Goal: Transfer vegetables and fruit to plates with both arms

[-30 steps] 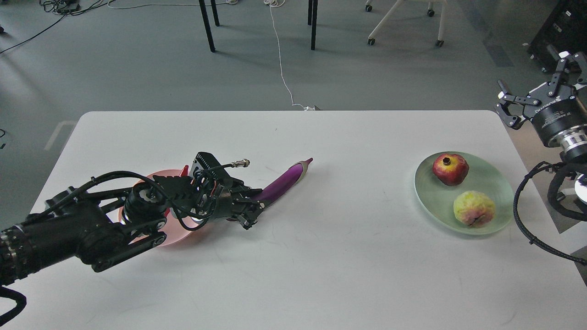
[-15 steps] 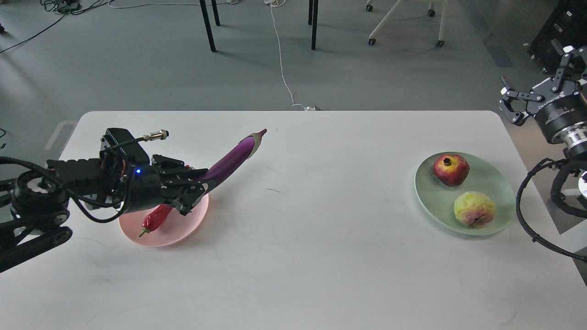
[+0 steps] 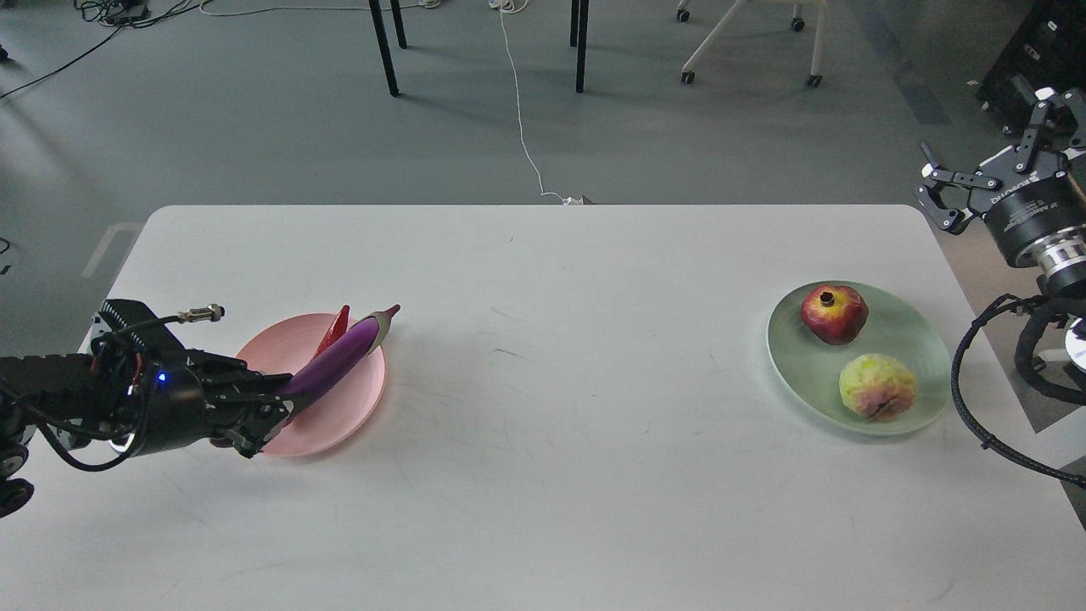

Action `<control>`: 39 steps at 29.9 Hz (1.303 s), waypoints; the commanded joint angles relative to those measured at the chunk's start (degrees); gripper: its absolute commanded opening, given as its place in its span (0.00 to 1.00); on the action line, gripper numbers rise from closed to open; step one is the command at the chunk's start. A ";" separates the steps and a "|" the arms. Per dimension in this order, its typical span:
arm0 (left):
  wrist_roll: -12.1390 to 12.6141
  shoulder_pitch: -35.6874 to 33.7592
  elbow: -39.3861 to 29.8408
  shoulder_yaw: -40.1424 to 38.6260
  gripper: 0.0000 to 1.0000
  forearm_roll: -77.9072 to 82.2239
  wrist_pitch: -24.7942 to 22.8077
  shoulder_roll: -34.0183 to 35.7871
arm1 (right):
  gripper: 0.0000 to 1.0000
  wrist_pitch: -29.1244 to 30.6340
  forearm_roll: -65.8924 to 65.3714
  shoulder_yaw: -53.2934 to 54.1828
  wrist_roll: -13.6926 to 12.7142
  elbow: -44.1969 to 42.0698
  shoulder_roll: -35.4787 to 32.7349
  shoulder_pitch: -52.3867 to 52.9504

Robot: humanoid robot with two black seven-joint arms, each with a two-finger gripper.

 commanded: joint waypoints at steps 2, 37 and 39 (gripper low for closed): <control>-0.53 -0.09 0.36 -0.68 0.79 -0.70 0.65 -0.37 | 0.99 0.00 0.00 0.09 0.00 -0.08 -0.07 0.10; -0.44 -8.44 37.44 -31.97 0.98 -90.40 -0.57 -34.73 | 0.99 -0.05 0.35 10.03 -0.62 -2.01 5.72 2.91; -0.35 -8.09 39.38 -32.41 0.98 -95.35 -2.85 -34.99 | 0.99 -0.58 0.70 10.29 -0.53 -2.63 7.30 3.00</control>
